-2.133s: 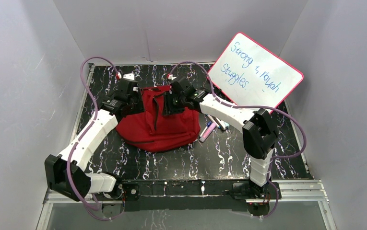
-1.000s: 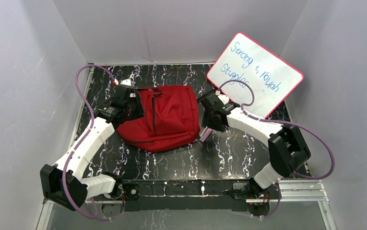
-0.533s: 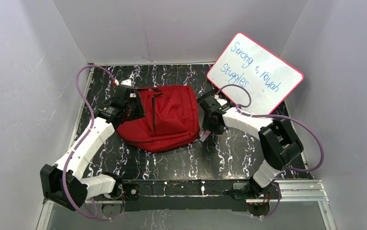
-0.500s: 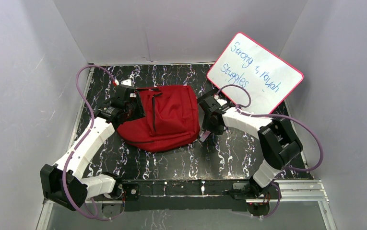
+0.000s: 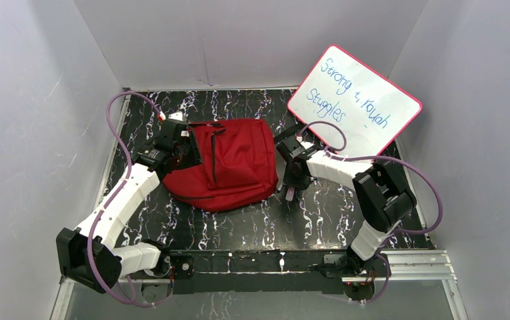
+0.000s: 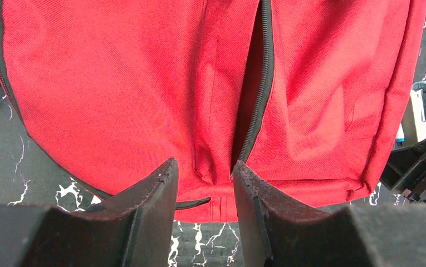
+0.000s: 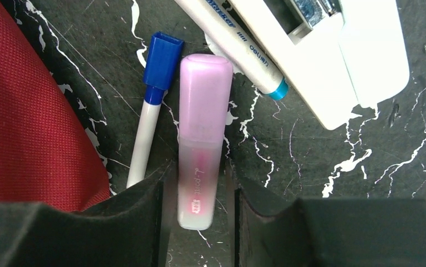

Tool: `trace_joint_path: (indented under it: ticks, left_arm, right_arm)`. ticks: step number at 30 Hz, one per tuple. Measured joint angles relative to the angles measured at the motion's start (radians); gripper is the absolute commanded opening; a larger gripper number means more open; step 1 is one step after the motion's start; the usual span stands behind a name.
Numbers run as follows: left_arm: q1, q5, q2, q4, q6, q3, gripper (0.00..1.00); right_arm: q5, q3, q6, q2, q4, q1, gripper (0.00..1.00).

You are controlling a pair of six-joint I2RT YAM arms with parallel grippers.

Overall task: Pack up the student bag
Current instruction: Pick up the stationery from the center of the board.

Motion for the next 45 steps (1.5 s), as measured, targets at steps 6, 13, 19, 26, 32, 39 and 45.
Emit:
trace_joint_path:
  ticks: [6,13,19,26,32,39,45]
  left_arm:
    - [0.0,0.015,0.0,0.001,-0.008,-0.001,0.4]
    - [0.0,0.097,-0.003,0.037,-0.058,-0.018,0.5]
    - [-0.005,0.254,-0.014,0.127,-0.164,-0.069,0.58]
    - [-0.069,0.376,-0.015,0.325,-0.311,-0.1,0.64]
    - [-0.133,0.39,0.003,0.42,-0.364,-0.1,0.64]
    - [-0.186,0.385,0.038,0.438,-0.391,-0.1,0.64]
    - [-0.214,0.373,0.045,0.45,-0.4,-0.1,0.64]
  right_arm:
    - [-0.01,-0.041,-0.029,-0.033,0.015,-0.001,0.25]
    - [-0.037,-0.079,-0.079,-0.098,0.004,-0.001,0.12]
    - [-0.097,-0.08,-0.14,-0.293,0.016,-0.001,0.22]
    - [-0.351,-0.079,-0.195,-0.429,0.191,-0.002,0.16]
    - [-0.519,-0.065,-0.199,-0.401,0.284,0.023,0.12]
    - [-0.584,-0.017,-0.199,-0.352,0.333,0.045,0.11]
    - [-0.596,0.004,-0.191,-0.333,0.361,0.051,0.11]
